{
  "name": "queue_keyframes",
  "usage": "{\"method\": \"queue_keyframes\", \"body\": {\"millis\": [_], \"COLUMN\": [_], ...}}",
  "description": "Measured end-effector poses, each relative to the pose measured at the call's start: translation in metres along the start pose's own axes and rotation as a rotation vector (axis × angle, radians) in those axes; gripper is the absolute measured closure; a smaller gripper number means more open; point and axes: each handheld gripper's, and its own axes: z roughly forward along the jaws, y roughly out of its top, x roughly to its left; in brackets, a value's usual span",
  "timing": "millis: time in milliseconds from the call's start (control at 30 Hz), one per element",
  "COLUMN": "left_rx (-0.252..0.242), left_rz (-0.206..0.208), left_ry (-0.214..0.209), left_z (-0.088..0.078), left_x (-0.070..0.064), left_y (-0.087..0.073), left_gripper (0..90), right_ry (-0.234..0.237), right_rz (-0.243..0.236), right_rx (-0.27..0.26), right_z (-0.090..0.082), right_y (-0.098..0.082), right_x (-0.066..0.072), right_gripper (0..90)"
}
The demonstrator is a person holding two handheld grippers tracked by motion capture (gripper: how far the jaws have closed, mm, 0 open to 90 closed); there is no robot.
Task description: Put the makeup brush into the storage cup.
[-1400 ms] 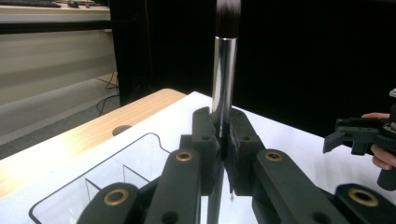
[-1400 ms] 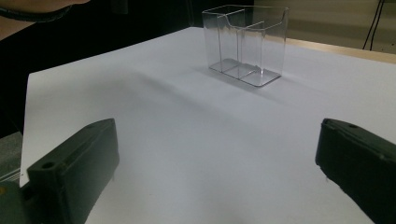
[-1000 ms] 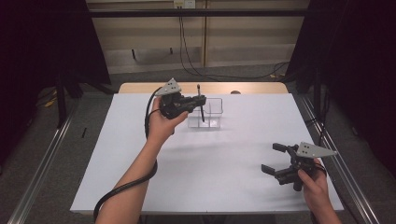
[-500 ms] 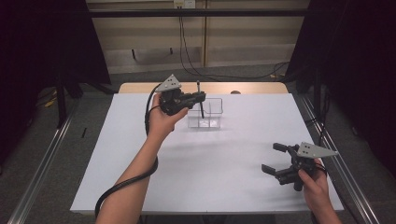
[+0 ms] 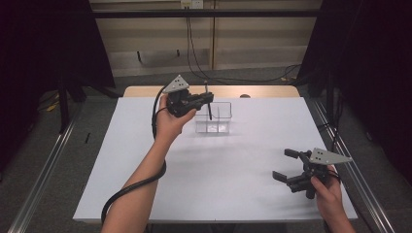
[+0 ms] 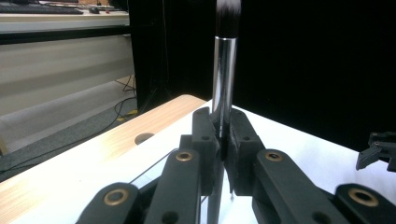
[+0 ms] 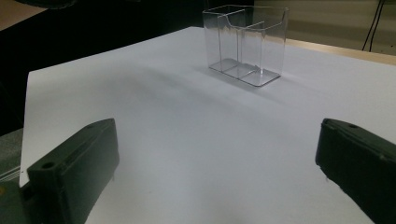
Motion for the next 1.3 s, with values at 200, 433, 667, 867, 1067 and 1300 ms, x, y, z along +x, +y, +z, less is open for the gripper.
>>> {"method": "queue_keyframes", "body": {"millis": [200,433,667,867,1067,1300], "left_rx": [0.003,0.006,0.0,0.0,0.002,-0.009], "left_rz": [0.0,0.003,-0.003,-0.003,-0.002,-0.009], "left_ry": [0.007,0.008,0.013,0.015,0.021,0.033], "left_z": [0.002,0.006,0.01,0.013,0.016,0.018], "left_x": [0.002,0.004,0.005,0.006,0.007,0.01], "left_y": [0.002,0.003,0.004,0.005,0.006,0.007], "left_gripper": [83.5,83.5,83.5,83.5,83.5,83.5], "right_ry": [0.001,0.007,0.011,0.013,0.015,0.017], "right_rz": [-0.001,-0.003,-0.003,-0.004,-0.006,-0.008], "right_rx": [0.0,-0.002,-0.001,-0.001,-0.002,-0.004], "right_z": [0.0,0.0,0.001,0.001,0.001,0.001], "right_y": [0.0,0.0,-0.001,-0.001,-0.001,-0.001], "right_x": [0.0,0.0,0.0,0.0,0.0,0.0], "right_gripper": [0.0,0.0,0.0,0.0,0.0,0.0]}}
